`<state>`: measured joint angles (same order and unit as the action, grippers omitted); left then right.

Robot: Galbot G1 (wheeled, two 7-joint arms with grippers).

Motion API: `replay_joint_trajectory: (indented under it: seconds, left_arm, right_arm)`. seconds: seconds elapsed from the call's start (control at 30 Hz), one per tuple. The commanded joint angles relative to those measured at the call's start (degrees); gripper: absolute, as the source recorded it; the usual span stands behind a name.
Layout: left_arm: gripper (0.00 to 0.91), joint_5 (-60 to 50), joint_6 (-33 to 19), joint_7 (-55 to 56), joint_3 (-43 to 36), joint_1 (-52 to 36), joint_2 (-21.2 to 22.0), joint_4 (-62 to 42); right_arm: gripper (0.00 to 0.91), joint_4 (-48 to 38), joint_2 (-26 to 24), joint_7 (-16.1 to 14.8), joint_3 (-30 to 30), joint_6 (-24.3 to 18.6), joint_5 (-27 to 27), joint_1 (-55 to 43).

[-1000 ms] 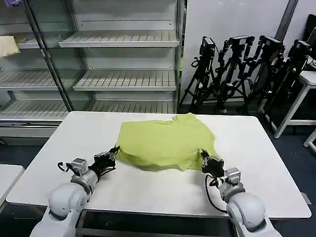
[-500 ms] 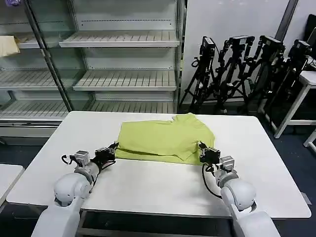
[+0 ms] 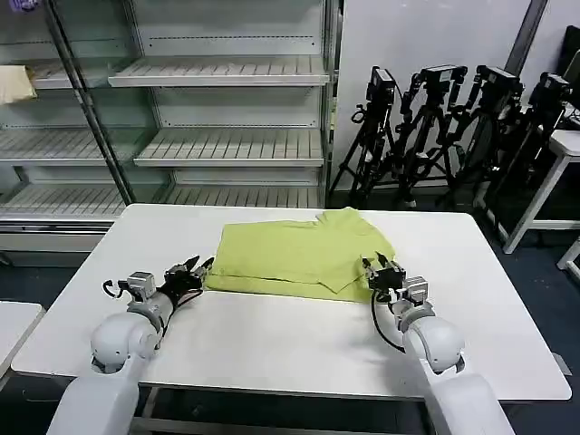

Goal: Fold and organize the clothes.

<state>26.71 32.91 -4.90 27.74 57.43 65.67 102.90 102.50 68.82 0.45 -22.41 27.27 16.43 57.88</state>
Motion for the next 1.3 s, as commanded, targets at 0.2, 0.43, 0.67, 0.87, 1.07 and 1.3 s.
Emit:
replay_joint_trajectory:
  seconds: [0.2,0.43,0.67,0.87,1.07,1.3]
  left_arm:
    - [0.907,-3.4,0.2,0.6,-3.7,4.3,-1.5,2.7]
    - [0.010,-6.3,0.3,1.0,-4.1,2.5,-1.1,-1.0]
    - [0.010,-6.3,0.3,0.7,-4.2,2.1,-0.5,-2.8]
    - [0.000,-6.8,0.3,0.0,-4.5,2.5,0.3,-3.1]
    - [0.000,-7.7,0.3,-0.2,-5.0,3.0,0.2,-3.2]
    - [0.000,-9.4,0.3,-1.0,-3.2,7.7,-1.1,3.0]
  right_arm:
    - [0.907,6.2,-3.3,1.2,-3.3,5.2,2.5,8.2]
    - [0.000,7.0,-4.0,0.8,-5.2,5.8,4.1,11.4]
    - [0.000,5.3,-3.5,0.5,-4.9,5.8,5.9,10.4]
    - [0.000,4.6,-3.4,0.0,-4.5,5.8,6.0,9.7]
    - [0.000,5.6,-3.1,-0.2,-4.6,5.8,6.2,10.3]
    - [0.000,11.0,-2.9,-0.3,-5.7,5.6,5.8,13.6]
